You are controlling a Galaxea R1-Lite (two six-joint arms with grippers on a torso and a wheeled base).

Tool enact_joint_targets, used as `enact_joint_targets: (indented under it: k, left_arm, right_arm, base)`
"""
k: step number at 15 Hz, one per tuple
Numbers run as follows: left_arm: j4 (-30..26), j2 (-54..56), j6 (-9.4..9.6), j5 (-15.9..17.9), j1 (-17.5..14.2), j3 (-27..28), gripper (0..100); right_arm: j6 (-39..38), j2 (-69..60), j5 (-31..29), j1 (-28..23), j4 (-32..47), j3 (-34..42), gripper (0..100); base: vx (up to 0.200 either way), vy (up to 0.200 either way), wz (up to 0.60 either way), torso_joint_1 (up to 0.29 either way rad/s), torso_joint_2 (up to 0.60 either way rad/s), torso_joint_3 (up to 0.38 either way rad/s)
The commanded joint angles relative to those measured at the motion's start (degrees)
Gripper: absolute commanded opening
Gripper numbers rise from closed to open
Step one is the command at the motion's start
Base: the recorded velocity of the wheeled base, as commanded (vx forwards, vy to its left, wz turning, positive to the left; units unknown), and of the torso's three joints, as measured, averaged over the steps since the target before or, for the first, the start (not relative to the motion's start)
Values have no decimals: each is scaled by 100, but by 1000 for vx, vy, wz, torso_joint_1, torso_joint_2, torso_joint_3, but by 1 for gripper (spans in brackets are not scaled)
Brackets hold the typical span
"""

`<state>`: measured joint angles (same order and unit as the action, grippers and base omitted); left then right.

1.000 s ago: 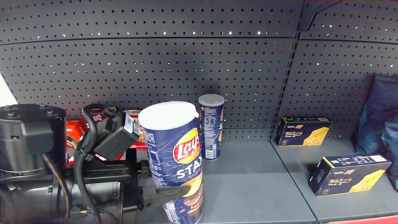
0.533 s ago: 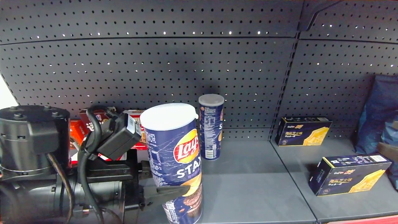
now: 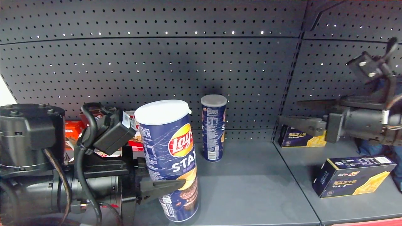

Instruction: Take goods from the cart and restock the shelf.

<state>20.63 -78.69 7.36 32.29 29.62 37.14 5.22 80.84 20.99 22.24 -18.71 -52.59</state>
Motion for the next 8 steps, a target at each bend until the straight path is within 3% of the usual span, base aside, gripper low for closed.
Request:
enact_joint_targets:
  k: [1,8]
  left_arm:
    - [3,-6,2,-4,0,-14,0]
    - [3,-94,2,-12,-18,12,0]
  right_arm:
    - [23,1013,89,97,-238,-217,100]
    - [41,1954,581,343,-642,-770,100]
  base:
    - [0,0,0,0,0,0]
    - [0,0,0,0,0,0]
